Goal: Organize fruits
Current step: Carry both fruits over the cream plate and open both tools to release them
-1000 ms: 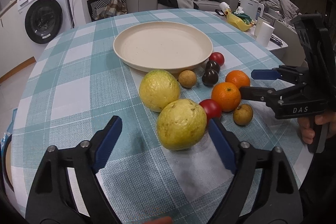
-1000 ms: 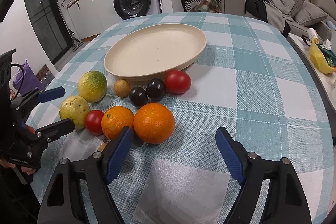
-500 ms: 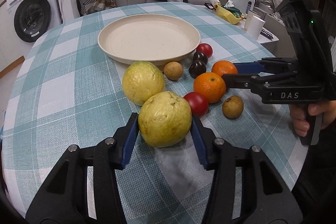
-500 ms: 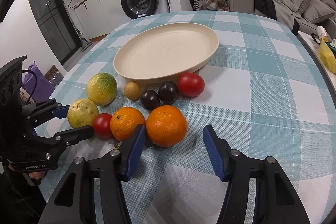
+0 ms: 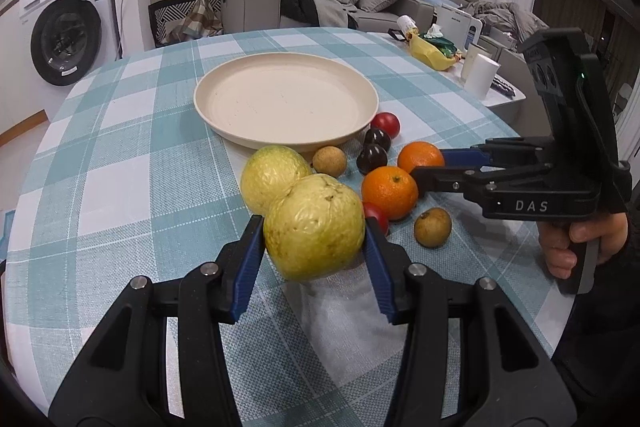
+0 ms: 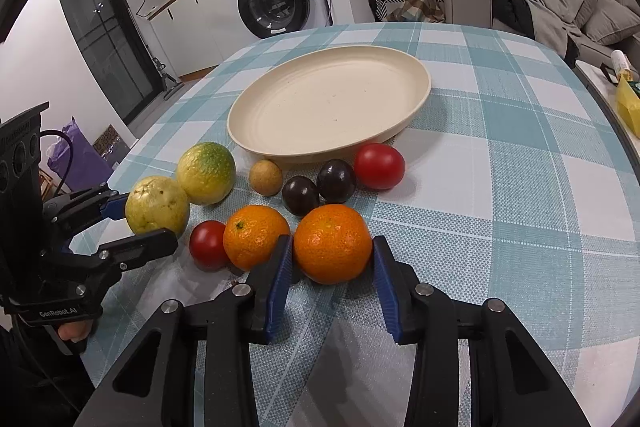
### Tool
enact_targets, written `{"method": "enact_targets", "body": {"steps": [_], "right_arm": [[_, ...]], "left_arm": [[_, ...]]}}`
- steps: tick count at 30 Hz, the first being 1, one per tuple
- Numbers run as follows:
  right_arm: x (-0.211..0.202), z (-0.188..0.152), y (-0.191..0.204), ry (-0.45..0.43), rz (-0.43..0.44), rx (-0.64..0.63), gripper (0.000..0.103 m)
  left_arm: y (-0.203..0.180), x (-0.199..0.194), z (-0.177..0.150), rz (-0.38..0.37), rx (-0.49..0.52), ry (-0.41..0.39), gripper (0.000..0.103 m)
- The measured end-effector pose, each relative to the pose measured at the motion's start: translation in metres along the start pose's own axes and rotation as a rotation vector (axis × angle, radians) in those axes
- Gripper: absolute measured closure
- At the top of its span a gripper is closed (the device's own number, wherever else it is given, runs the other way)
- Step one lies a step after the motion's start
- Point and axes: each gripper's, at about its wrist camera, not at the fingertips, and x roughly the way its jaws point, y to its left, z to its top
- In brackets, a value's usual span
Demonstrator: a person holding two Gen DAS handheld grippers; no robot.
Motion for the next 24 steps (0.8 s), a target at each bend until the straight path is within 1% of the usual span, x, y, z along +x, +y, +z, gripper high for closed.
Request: {"method": "enact_targets", "body": {"steps": [8,12,17,24], "right_arm": [[-0.015,0.003,0.005,-0.071,0.01,-0.003,0.063],[-0.021,0.01,0.006,-0.106,0.01,0.004,0.063],[-0.021,0.02,0.009,-0.13,0.011,0.014,0.063],[-0.016,0.031,0.014,-0.141,0.017,0.025,0.063]], "left_arm": [[0.006,-0.01,0.008,0.007,-0.027,-0.061,0.057],[0.008,-0.011,0.014,0.012,-0.038,-0.079,0.057],[0.01,-0.007,0.021,0.031,-0.045,-0.091,0.057],[0.013,-0.001,0.034,0.051,-0.057,-0.112,0.057]]}}
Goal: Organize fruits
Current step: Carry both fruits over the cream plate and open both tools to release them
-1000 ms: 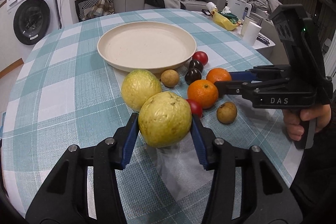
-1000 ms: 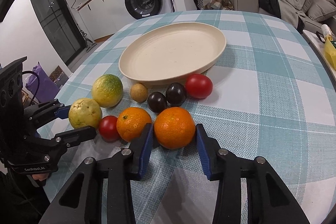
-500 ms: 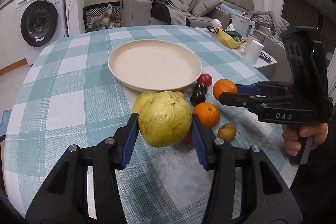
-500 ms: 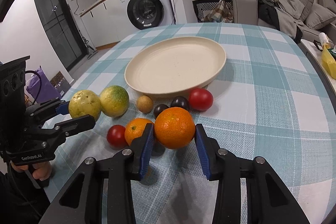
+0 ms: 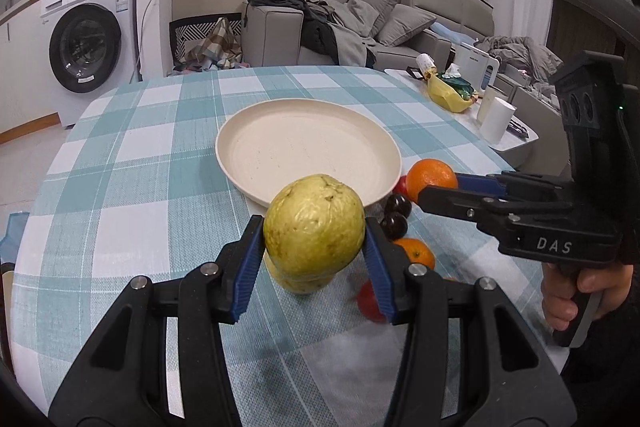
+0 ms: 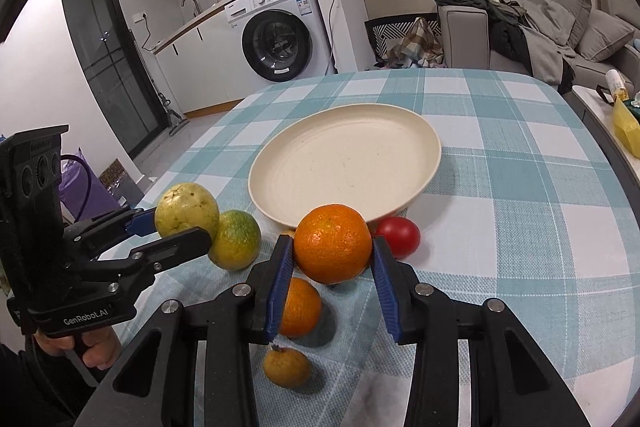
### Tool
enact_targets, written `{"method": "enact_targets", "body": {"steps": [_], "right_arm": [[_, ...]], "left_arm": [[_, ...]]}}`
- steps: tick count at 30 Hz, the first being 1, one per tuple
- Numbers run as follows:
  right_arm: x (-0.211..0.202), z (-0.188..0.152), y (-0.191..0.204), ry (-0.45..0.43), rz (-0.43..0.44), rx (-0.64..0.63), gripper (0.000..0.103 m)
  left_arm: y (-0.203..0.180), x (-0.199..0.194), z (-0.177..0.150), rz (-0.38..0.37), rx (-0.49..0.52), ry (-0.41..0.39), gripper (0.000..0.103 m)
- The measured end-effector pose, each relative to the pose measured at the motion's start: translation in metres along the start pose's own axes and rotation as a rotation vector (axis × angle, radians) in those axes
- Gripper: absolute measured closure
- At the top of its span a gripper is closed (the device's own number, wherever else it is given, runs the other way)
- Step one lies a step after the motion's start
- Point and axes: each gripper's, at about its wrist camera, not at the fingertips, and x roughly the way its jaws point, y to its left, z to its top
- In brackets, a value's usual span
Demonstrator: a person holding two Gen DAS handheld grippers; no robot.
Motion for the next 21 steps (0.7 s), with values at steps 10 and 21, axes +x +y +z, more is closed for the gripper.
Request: {"method": "enact_targets", "body": {"steps": [10,21], "right_arm": [[0.011,0.016,-0.003,0.0,0.029,0.057,0.063],[0.022,0.025,-0.007,0.007,0.01,0.082,0.063]], "left_arm": [[-0.001,0.02,0.021,0.032,0.014,-0.016,0.057],[0.006,0.049,0.03,0.038,-0.005,0.014,0.057]]}}
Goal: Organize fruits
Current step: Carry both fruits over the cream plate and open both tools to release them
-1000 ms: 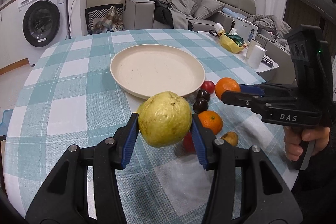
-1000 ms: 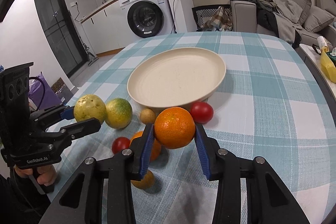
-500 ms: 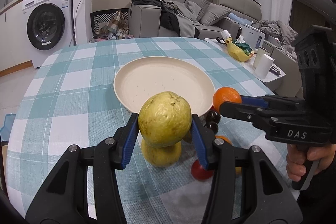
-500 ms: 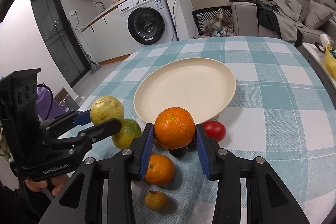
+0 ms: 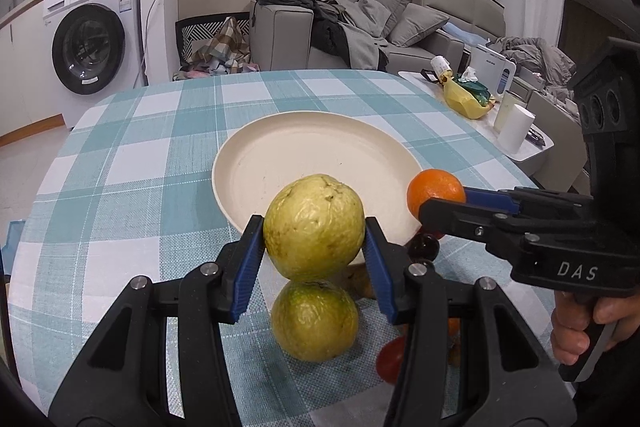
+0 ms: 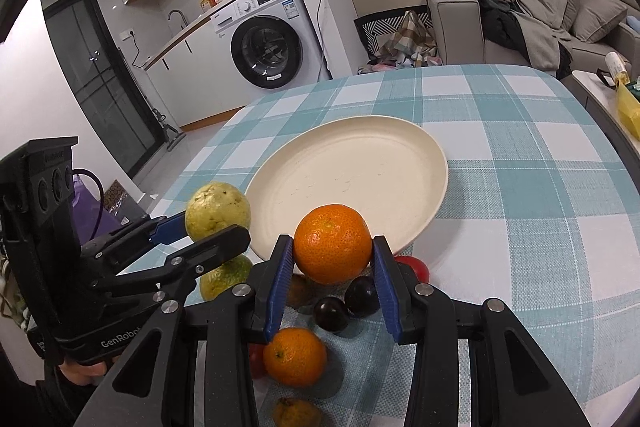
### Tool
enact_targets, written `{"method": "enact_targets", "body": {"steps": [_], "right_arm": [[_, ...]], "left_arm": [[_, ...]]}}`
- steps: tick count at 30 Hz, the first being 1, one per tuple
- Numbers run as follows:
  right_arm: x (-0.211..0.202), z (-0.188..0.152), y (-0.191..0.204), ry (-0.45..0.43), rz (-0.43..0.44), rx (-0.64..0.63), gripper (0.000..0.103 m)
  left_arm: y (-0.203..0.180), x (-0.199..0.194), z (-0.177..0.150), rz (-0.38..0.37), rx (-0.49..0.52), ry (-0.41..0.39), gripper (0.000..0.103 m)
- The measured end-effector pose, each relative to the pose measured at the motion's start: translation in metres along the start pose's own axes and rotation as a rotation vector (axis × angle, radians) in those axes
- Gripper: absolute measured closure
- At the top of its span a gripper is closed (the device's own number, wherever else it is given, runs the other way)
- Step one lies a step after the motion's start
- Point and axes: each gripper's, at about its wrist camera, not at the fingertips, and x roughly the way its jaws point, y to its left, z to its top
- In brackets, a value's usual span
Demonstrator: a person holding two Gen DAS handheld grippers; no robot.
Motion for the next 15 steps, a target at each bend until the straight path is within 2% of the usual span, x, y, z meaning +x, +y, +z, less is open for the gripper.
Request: {"method": "enact_targets", "body": {"steps": [15], "right_arm": [[0.021,0.004,-0.007,0.042,-0.007,0.026,0.063]], "left_arm": [[0.006,0.032,0.005,0.04,0.001,0.04,0.057]]}}
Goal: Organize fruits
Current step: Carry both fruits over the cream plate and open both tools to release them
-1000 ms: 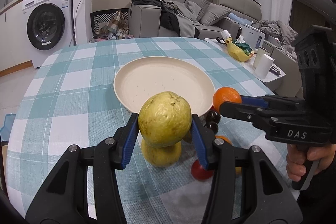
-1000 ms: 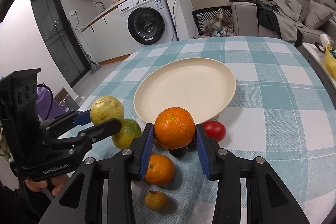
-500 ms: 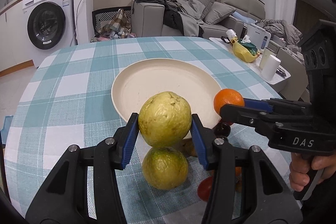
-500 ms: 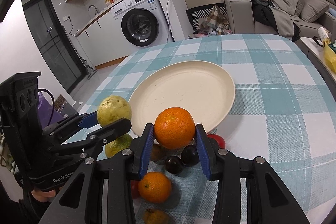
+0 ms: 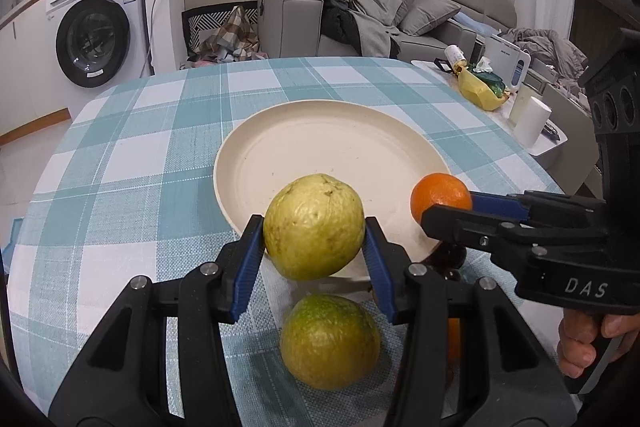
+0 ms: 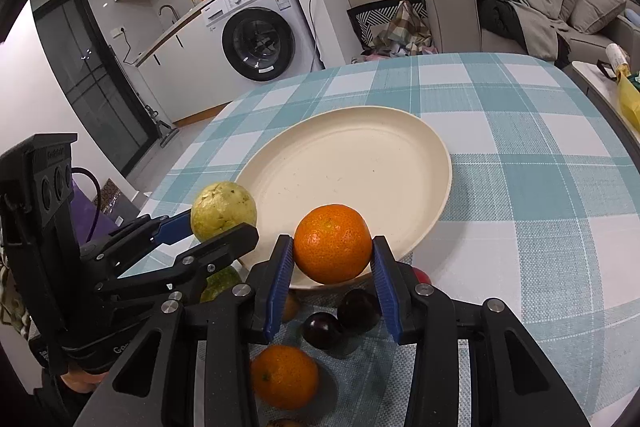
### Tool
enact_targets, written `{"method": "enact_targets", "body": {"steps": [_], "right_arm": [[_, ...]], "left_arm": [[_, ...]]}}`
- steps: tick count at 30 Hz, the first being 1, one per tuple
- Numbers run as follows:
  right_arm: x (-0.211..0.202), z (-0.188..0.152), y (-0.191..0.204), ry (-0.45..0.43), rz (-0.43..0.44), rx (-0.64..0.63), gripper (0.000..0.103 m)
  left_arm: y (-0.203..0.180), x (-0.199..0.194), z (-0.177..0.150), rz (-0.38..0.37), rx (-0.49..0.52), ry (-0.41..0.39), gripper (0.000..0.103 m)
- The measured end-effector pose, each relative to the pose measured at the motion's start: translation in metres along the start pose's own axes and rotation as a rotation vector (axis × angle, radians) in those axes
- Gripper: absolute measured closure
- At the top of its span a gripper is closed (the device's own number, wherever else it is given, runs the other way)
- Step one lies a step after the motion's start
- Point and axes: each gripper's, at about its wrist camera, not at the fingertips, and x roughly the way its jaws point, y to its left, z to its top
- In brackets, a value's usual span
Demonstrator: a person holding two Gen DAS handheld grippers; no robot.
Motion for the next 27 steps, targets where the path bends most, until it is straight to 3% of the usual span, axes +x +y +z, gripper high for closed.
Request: {"method": "enact_targets", "body": {"steps": [17,20,23,25,27], "right_arm": [[0.0,0.002,0.004,0.001,-0.029,-0.014,0.062],[-0.013,0.001,0.014,-0.042,-0.049,-0.074,0.053],[-0.026,0.002,0.013,-0.06,-0.057,-0.076,0.052],[-0.036,0.002,0.011,-0.078,-0.066,-0.077,0.044],[-0.045,0.0,0.006,-0.086,-0.075,-0.077,0.023]], "left_arm": [[0.0,0.007,-0.001,-0.023,0.008,0.015,0.057],[0.0,-0.002,-0.001,-0.032,0.013,0.004,0.055],[0.0,-0.013,-0.003,-0.035,0.004,-0.007,0.035],[0.001,-0.023,-0.005,-0.027,0.003,-0.022,0.022],[0.002,-0.033,-0.008,-0.012,0.005,-0.038,0.02]]}}
